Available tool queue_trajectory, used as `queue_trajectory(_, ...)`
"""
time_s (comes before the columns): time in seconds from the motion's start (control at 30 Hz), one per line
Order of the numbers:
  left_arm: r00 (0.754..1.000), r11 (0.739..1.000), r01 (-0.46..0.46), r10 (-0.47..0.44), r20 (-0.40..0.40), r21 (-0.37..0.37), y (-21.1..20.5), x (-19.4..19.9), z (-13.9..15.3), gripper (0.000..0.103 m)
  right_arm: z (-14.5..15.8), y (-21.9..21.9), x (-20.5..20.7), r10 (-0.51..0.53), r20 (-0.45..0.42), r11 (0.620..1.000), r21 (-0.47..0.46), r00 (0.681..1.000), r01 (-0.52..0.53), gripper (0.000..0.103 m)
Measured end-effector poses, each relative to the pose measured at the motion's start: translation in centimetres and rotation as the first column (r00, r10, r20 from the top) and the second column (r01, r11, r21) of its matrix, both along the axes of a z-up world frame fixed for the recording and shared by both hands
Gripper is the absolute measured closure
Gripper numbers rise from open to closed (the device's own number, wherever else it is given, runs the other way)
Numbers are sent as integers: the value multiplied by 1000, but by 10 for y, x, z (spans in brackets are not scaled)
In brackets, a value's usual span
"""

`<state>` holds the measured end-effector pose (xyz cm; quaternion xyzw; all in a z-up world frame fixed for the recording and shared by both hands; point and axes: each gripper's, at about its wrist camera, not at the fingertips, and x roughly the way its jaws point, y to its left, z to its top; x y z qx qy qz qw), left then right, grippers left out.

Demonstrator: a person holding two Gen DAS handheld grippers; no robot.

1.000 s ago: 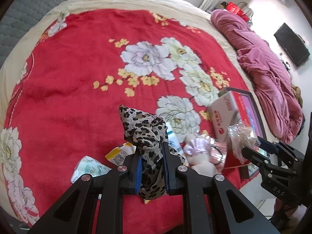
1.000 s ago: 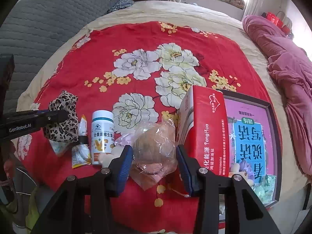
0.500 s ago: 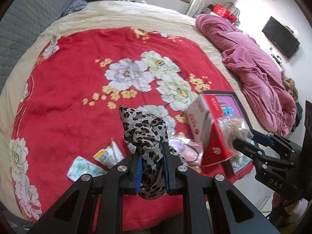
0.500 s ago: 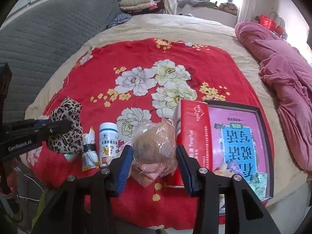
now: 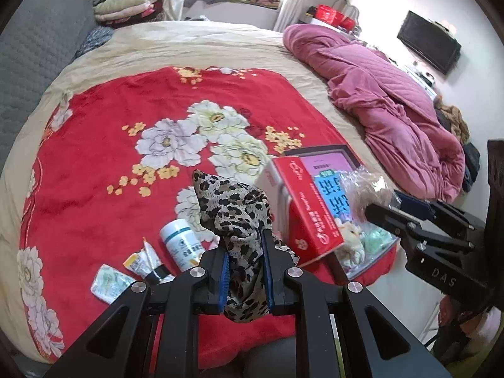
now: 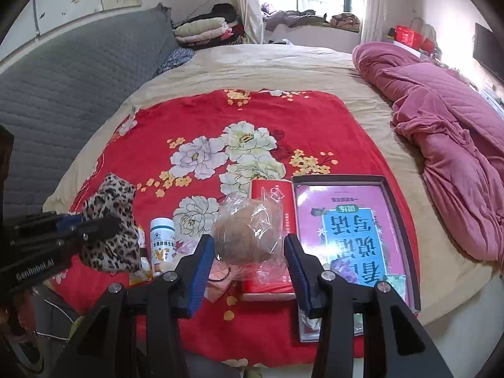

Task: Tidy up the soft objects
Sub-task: 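Carry the scrunchie and bagged bread roll with both tools over the pink book box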

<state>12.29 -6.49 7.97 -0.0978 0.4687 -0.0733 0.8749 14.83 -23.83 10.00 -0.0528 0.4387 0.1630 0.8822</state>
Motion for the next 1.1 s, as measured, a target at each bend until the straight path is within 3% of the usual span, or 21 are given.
queue_trajectory(0.67, 994, 994, 102, -104, 37, 45, -66, -18, 25, 85, 21, -60, -21, -95, 44, 994, 56, 994, 93, 57)
queue_trajectory(1.1, 982, 982, 184, -185, 24, 47, -110, -11, 21, 85, 27, -115, -19, -202, 54, 976, 89, 978, 197, 57)
